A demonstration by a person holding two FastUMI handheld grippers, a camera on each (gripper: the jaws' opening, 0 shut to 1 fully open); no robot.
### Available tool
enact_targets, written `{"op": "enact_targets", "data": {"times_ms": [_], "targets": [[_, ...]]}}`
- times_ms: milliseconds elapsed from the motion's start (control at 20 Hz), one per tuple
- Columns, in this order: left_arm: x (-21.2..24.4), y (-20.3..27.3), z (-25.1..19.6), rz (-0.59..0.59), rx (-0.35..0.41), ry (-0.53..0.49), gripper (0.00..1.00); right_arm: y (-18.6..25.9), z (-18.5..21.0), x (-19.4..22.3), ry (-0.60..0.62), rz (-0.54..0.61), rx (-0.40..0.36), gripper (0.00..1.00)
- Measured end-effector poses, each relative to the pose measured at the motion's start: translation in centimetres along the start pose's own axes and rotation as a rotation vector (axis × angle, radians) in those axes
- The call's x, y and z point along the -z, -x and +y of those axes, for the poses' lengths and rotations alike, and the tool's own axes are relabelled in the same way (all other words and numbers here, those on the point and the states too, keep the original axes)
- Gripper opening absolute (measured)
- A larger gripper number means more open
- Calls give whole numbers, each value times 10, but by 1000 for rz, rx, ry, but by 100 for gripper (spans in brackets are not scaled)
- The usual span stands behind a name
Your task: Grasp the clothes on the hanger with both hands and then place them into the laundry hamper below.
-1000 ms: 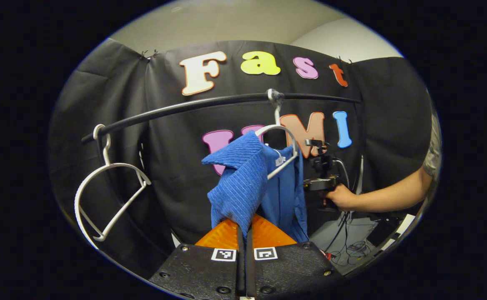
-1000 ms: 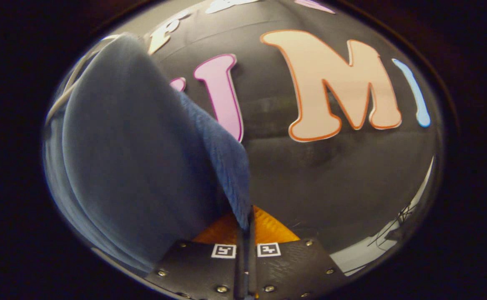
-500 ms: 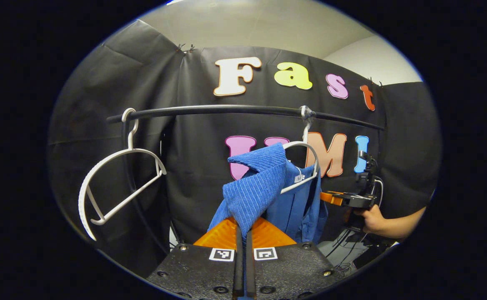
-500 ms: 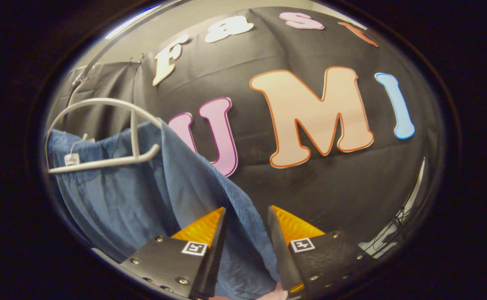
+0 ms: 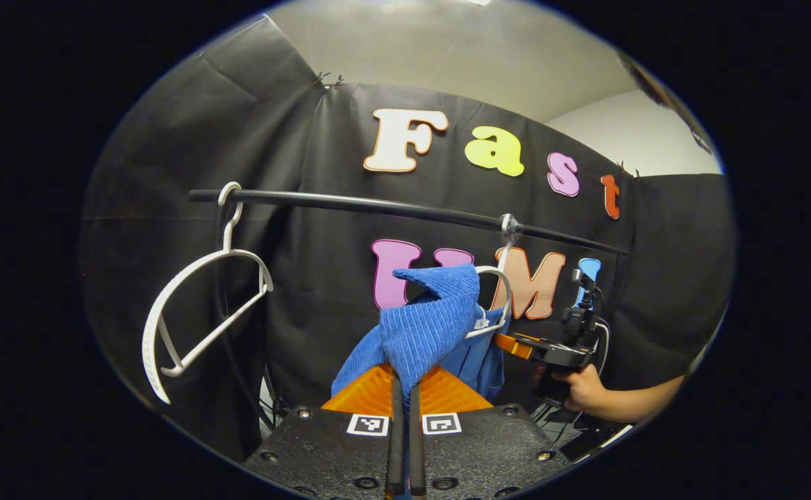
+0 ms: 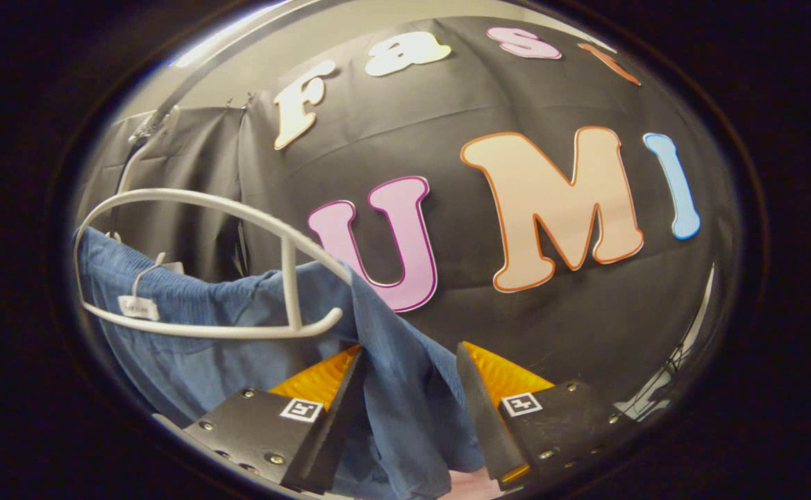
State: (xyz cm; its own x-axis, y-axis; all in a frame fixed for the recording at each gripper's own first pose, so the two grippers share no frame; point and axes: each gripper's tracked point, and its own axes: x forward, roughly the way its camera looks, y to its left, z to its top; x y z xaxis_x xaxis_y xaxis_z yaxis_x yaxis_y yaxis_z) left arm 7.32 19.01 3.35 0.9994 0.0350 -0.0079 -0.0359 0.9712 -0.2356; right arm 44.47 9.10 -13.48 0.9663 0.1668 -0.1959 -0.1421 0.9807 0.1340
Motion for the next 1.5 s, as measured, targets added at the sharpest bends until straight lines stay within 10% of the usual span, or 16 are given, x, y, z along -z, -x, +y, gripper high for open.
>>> {"op": "enact_targets", "data": {"times_ms": [150,500,950,1300,1500], "targets": [[0,3,4,0,8,-64,4,-10,23,20,9,45,-59,81],[-9,-8,34,-17,-40,83,4,-25,-39,1,-30,18,122,7],[38,-14,20,88,163,419,5,-57,-49,20,56,114,118,7],[147,-59,-13,227,89,-91,31,-34,-71,89,126,202,117,7],[182,-62,4,236,-28,30,3,-12,-74,98,186,192,121,7]]}}
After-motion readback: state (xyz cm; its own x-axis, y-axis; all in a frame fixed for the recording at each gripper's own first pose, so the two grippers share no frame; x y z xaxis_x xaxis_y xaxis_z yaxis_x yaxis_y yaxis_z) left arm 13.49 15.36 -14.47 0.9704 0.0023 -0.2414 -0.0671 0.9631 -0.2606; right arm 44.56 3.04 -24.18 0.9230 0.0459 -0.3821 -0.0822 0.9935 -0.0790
